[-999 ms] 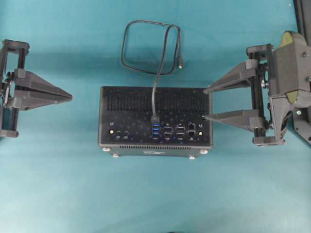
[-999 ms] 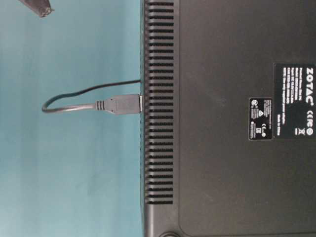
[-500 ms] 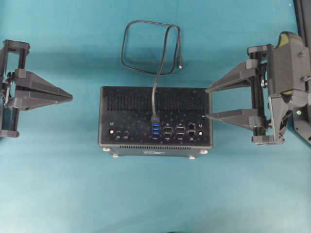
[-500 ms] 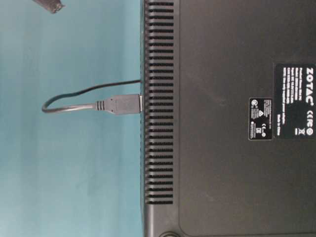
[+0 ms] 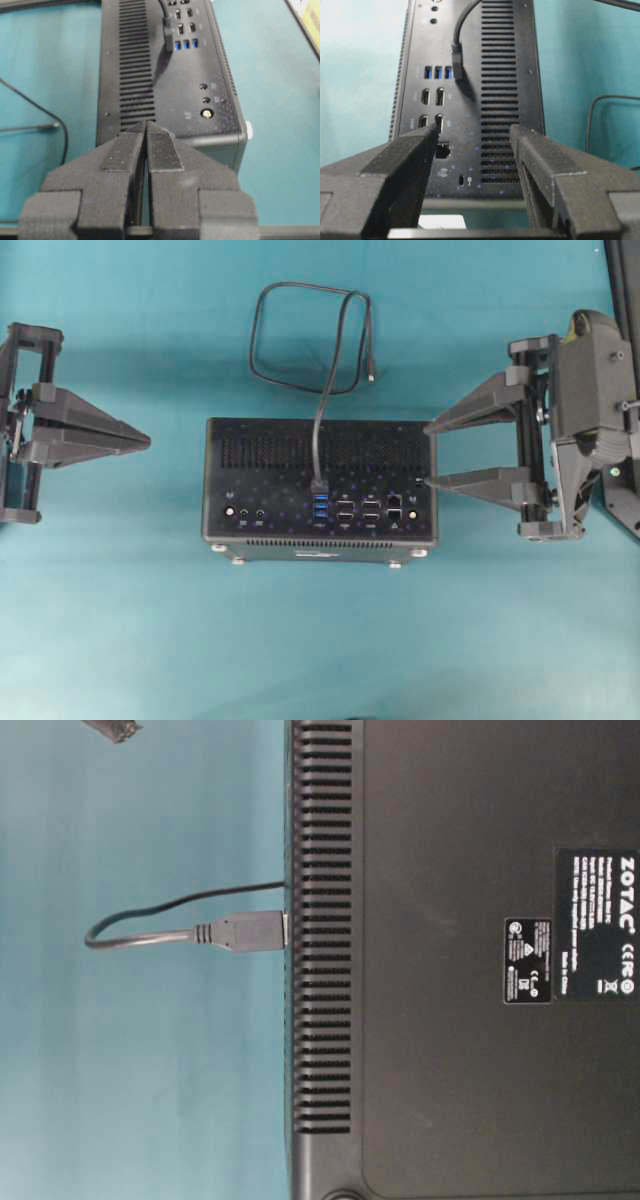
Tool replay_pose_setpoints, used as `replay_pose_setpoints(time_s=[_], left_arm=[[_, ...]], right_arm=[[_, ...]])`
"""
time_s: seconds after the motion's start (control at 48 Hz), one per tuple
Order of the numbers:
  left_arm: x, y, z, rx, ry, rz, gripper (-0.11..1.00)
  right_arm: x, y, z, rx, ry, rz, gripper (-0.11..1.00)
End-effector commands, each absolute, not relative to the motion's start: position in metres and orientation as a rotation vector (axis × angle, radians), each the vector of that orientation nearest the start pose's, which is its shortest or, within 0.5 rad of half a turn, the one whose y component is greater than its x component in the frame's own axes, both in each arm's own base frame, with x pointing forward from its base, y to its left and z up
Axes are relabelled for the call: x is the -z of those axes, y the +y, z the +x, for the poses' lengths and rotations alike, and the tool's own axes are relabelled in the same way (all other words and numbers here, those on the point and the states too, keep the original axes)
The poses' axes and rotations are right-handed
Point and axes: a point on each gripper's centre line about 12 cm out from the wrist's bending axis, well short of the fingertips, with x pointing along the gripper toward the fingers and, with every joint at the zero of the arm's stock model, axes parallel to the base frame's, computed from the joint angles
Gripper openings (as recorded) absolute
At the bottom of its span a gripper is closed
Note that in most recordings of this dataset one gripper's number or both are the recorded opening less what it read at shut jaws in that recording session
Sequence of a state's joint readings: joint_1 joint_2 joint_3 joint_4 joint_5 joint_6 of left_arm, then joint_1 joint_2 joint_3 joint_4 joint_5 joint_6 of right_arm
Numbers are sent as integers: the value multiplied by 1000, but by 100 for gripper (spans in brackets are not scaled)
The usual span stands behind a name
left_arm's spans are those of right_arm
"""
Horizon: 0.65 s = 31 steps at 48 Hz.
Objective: Insert the USB into the PC box with both arms.
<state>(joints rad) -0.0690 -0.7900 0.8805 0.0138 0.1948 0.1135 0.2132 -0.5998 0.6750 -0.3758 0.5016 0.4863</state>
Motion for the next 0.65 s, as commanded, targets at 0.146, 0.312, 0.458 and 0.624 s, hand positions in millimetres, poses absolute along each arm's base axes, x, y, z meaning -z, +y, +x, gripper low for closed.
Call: replay_pose_setpoints(time_s=[0.146,0.312,0.458,0.624], left_arm=[[-325,-17,241,85,264,139,0],[-325,-17,241,85,262,139,0],[-326,-17,241,85,261,139,0],[-326,-17,241,85,261,139,0]], right_arm=[[-331,39,277,4,518,57,65],[-332,39,277,2,513,58,65],[-331,40,277,0,512,58,65],[-332,40,277,-8,497,61,65]])
